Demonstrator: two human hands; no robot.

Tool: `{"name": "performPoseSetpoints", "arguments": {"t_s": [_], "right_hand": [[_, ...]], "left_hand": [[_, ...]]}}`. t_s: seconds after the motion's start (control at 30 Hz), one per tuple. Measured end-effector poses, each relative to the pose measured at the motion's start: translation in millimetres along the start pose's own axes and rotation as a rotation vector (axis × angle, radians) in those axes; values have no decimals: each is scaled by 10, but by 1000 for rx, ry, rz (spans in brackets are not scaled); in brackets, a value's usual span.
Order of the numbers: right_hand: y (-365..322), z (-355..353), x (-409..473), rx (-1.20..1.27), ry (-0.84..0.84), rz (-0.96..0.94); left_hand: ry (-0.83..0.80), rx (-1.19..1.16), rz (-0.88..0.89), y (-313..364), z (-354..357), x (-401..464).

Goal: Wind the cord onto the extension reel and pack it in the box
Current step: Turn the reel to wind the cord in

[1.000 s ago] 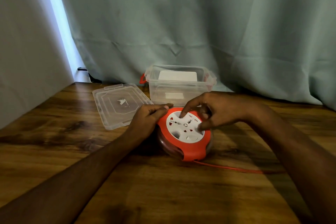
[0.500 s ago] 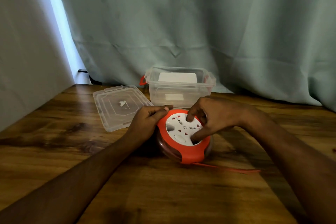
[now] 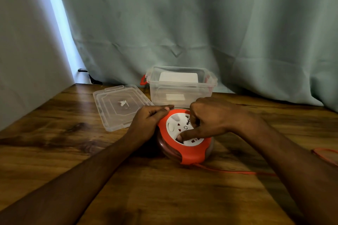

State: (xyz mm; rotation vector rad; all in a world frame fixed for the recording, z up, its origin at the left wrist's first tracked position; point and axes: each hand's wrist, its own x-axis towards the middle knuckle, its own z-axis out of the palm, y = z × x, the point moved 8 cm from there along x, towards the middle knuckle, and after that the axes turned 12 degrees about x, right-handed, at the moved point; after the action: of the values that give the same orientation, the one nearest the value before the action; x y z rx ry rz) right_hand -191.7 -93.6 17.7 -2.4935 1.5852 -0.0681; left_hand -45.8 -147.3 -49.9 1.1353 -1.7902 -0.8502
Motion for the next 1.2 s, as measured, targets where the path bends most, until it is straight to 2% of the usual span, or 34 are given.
{"name": "performPoseSetpoints", "arguments": {"t_s": [0.17,0.27,0.63,1.2], "right_hand": [[51,60,60,218,-25,-5],[107,-41,7,314,-38,-78],[234,-11,-38,315,-127,-91],[177,-76,-20,228,-9,-110]], "left_hand": [[-11,10,6,2,-6,6],[-7,5,8,4,-7,3],[-16,5,6,10,12,-2],[14,14,-19,-9,-26,-6]]}}
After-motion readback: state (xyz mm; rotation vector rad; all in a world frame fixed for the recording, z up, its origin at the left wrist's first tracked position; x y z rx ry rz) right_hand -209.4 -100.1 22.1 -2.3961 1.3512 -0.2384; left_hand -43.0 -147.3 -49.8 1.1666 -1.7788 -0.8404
